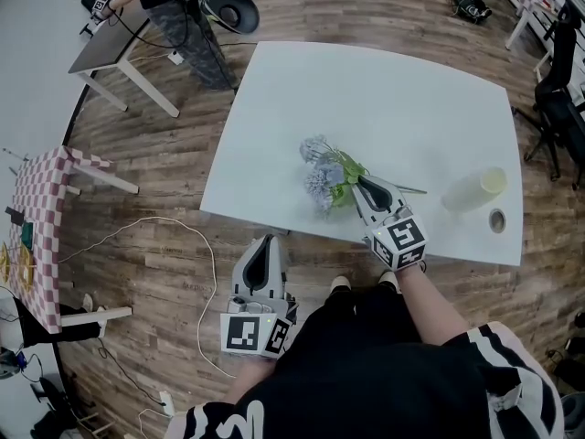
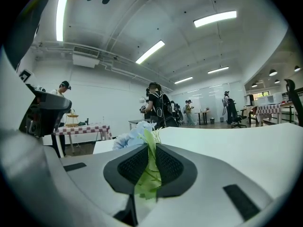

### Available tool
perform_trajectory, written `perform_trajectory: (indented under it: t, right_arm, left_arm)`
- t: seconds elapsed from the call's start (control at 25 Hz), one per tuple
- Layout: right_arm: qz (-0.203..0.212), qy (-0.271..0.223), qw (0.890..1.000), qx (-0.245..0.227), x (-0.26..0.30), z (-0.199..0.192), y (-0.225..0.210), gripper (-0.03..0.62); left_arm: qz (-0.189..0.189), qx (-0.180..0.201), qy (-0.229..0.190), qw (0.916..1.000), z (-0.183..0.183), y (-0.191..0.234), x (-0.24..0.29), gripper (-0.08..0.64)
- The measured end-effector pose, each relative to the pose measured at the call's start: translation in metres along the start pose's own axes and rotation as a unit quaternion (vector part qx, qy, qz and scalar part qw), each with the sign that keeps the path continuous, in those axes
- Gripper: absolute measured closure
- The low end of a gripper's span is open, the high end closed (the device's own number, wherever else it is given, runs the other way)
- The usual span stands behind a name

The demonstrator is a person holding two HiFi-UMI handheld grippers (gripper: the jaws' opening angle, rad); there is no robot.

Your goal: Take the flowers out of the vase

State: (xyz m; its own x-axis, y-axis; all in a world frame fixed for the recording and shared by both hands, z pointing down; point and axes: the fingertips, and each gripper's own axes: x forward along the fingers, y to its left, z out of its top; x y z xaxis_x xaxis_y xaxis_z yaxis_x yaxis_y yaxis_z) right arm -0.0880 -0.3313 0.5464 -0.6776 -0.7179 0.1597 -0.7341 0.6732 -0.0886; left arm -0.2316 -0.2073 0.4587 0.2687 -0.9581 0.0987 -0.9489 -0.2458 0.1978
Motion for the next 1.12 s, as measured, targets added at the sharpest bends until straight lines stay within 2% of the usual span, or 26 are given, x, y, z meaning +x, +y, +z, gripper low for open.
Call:
perform_trajectory:
  t: [0.12, 0.28, 0.72, 1.12]
  right_arm:
    - [0.007, -0.003, 1.0, -0.001, 0.001, 0.003, 0.003, 0.483]
    - [0.008, -0.007, 1.0, -0.005, -0.001, 0.007, 0.004, 0.46]
    - [-0.004, -0.044, 0.999, 0.0, -0.021, 0.031, 0.001, 0.456]
    - [-0.052, -0.098, 0.994, 0.012, -0.058, 0.076, -0.012, 0.457]
  left_arm:
    - [0.001, 0.001, -0.002, 1.0, 0.002, 0.001, 0.0, 0.555]
    - [-0.001, 0.002, -0.006, 1.0, 0.005, -0.001, 0.001, 0.555]
    - [-0.023, 0.008, -0.01, 0.9997, 0.008, -0.013, 0.008, 0.555]
    - [-0.067, 0.012, -0.013, 0.9976, 0.012, -0.042, 0.027, 0.555]
